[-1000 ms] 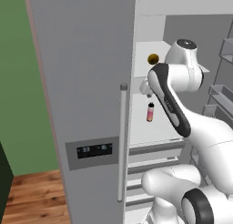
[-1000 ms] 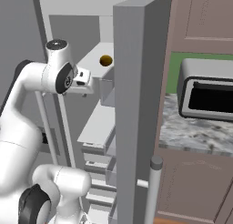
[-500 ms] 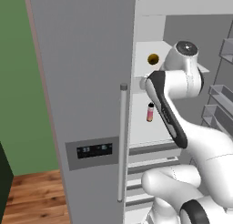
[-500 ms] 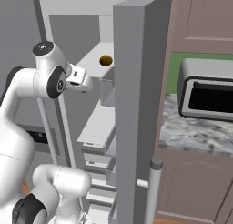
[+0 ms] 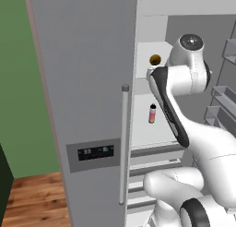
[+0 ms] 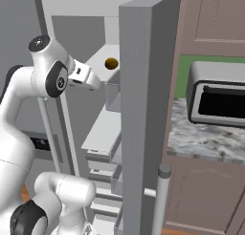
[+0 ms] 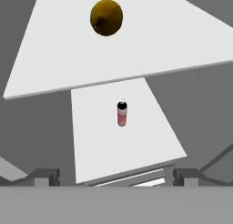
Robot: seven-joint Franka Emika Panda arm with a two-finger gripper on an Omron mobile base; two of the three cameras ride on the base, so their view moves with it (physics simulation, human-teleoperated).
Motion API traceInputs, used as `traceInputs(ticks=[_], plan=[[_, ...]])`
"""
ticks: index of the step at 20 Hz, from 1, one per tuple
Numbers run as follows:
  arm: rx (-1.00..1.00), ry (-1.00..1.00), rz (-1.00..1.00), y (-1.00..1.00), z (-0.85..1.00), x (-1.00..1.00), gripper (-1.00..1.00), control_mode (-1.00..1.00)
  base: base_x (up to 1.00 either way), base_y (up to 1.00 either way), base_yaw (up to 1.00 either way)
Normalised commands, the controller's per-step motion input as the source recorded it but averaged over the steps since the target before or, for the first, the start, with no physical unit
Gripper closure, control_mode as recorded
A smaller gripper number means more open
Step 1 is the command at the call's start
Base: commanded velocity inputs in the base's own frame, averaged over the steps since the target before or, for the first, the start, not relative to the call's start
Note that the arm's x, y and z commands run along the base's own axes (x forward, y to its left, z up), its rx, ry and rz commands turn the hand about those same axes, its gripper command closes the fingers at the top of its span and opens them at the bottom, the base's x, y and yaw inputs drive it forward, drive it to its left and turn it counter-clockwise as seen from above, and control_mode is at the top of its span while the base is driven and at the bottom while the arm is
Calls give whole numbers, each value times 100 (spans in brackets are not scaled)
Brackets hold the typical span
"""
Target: Pick lemon from the fridge and place it on the plate on the counter.
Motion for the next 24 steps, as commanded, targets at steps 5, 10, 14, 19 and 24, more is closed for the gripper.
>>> traceInputs(ticks=[5,10,14,19,24], plan=[[0,-10,-2,-25,30,11,-100,-100,0,0,0],[0,-16,0,-14,21,30,-100,-100,0,0,0],[0,-12,0,0,9,50,-100,-100,0,0,0],[0,-2,0,0,1,54,-100,-100,0,0,0],[0,2,0,-4,2,46,-100,-100,0,0,0]])
